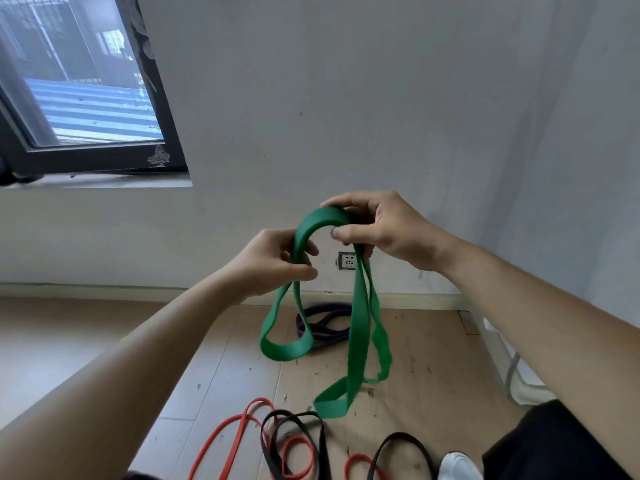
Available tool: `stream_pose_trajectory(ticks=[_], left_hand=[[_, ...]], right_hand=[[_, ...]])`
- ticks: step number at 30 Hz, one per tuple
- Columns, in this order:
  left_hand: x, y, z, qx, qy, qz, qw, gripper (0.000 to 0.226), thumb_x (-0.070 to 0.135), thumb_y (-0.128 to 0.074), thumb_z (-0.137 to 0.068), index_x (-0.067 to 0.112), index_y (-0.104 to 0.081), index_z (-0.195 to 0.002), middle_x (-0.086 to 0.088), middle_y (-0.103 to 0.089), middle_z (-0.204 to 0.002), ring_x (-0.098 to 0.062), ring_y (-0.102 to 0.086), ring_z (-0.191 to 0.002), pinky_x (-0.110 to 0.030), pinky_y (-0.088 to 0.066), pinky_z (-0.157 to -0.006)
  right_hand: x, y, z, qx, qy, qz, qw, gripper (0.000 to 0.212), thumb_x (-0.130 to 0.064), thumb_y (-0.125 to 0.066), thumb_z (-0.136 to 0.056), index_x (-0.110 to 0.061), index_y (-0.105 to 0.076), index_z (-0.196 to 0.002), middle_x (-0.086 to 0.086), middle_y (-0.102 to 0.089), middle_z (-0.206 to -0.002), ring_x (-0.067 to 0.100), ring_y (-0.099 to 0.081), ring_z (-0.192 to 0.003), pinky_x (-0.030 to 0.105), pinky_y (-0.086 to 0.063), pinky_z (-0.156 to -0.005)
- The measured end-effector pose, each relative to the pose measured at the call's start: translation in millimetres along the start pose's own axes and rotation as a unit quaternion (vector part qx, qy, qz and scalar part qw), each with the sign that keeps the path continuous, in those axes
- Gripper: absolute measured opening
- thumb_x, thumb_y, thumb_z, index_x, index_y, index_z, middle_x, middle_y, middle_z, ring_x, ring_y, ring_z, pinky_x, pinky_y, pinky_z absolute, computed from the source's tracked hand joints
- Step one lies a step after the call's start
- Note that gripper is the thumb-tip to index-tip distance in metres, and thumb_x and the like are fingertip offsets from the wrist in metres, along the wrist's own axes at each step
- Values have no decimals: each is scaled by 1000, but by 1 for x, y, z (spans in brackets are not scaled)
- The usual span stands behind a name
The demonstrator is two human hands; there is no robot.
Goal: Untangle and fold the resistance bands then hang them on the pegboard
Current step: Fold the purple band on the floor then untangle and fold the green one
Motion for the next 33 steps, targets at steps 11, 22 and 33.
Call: stream_pose_trajectory(ticks=[11, 22, 33], left_hand=[[8, -7, 3, -32, -20, 84, 996, 16, 10, -79, -84, 7, -73, -99, 2, -55, -65, -8, -44, -52, -18, -33, -47], [12, 23, 10, 94, -54, 263, 959, 23, 18, -78, -75, 12, -72, -96, 4, -66, -77, -11, -61, -73, -19, -44, -48], [-29, 66, 17, 194, -8, 280, 940, 24, 21, -77, -76, 19, -72, -99, 6, -68, -80, -10, -64, -78, -19, -44, -51]], right_hand=[[24, -30, 2, -105, -78, 83, 988, 41, -6, -75, -86, -16, -57, -122, 11, -69, -103, 21, -71, -82, 31, -59, -62], [87, -58, 6, -153, -170, 58, 972, 17, -4, -77, -86, -4, -65, -99, 12, -69, -92, 17, -72, -79, 45, -65, -72], [69, -4, -9, 5, -114, -4, 993, 29, -19, -79, -86, -8, -68, -110, 26, -68, -112, 36, -71, -101, 37, -63, -69]])
Point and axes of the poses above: each hand's wrist, its own z-axis away from the middle knuckle, its own y-axis out of the back of the hand, x = y × z, the point moved 5 cm from there along -z, towards the middle knuckle
